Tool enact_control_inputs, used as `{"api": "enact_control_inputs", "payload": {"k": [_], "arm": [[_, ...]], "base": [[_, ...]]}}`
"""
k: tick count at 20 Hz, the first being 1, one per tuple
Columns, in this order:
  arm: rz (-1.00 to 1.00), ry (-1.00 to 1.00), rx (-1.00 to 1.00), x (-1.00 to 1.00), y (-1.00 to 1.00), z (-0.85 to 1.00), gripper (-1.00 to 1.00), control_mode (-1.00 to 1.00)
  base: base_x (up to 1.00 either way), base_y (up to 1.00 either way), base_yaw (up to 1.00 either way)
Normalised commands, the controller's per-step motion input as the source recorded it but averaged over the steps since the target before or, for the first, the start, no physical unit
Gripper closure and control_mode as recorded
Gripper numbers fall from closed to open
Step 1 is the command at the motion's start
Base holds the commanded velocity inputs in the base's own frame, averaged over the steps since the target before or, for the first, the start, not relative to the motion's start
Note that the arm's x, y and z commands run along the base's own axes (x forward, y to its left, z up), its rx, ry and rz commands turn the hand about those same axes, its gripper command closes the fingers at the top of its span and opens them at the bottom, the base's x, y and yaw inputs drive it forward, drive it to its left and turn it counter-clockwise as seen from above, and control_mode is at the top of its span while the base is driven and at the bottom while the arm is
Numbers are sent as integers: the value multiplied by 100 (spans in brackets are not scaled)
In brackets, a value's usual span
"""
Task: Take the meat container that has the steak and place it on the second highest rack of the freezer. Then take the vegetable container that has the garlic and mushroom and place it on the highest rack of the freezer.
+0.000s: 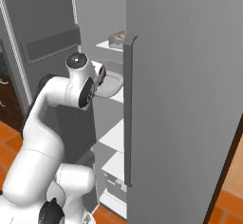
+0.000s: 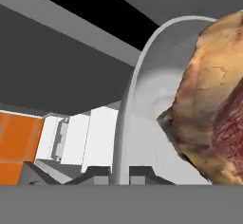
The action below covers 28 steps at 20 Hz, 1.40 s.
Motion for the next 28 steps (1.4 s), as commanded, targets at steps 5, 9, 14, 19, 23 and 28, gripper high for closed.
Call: {"api": "enact_control_inputs", "payload": {"k": [5,9,14,19,23,28], "arm": [[-6,-2,0,58,-21,-22,100,-100],[0,0,2,66,-27,-8,100,-100],[0,0,4,85,-29,3,100,-100],[-5,0,1,28,-17,-1,100,-100],[-13,0,0,32,-4,-42,100,-100],[-13,0,0,80,-4,-36,100,-100]], "base": [[0,0,0],[0,0,0],[0,0,0],[0,0,0],[0,0,0],[0,0,0]]}}
